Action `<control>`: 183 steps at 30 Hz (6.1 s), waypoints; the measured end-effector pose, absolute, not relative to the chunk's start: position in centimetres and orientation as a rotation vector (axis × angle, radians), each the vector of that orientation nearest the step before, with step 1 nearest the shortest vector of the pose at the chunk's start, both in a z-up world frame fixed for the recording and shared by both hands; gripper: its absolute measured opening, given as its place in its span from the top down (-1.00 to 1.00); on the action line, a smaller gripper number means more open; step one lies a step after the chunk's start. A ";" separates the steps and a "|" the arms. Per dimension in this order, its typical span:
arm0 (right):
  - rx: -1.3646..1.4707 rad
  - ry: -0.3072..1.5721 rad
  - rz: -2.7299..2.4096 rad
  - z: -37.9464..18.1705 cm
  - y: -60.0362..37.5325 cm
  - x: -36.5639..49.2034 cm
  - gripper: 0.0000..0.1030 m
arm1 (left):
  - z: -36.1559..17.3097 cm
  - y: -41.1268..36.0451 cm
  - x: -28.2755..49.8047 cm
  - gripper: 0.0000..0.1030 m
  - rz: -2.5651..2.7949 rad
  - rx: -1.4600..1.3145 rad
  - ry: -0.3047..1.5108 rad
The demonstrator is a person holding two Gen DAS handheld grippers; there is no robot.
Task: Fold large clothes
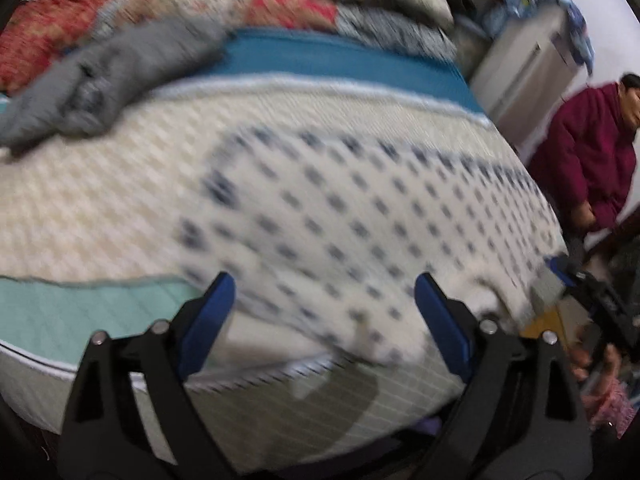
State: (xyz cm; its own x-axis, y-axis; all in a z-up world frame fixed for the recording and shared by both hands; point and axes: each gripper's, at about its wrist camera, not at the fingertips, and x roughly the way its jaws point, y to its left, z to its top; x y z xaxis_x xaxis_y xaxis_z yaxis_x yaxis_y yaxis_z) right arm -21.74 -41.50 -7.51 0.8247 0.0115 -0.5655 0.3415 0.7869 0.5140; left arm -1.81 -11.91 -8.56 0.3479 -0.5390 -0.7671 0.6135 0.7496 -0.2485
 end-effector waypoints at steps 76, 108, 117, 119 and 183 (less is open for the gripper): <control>0.472 0.903 -0.087 -7.4 -39.1 -8.2 0.64 | -10.9 -15.5 2.7 0.44 -0.827 -0.046 1.052; 0.428 0.845 0.044 -5.1 -18.9 45.4 -0.34 | -9.0 12.7 38.8 -0.38 -0.052 -0.311 0.794; 0.283 0.814 0.084 -4.7 -18.2 27.6 -0.35 | -4.8 15.3 22.7 -0.42 0.077 -0.276 0.575; 0.215 0.848 0.094 -6.1 -16.2 22.9 -0.35 | -5.6 14.0 19.3 -0.47 0.052 -0.232 0.614; 0.292 0.901 0.024 -3.2 -13.9 -3.2 -0.37 | 0.5 -0.3 -1.3 -0.88 -0.052 0.108 0.664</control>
State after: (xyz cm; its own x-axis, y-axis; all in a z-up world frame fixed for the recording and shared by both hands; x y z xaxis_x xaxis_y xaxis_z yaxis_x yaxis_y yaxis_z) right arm -3.18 -13.86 -3.16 0.6237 0.1426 -0.7686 0.1013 0.9602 0.2603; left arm -1.29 -0.25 0.46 0.7867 -0.0134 -0.6172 0.0825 0.9931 0.0835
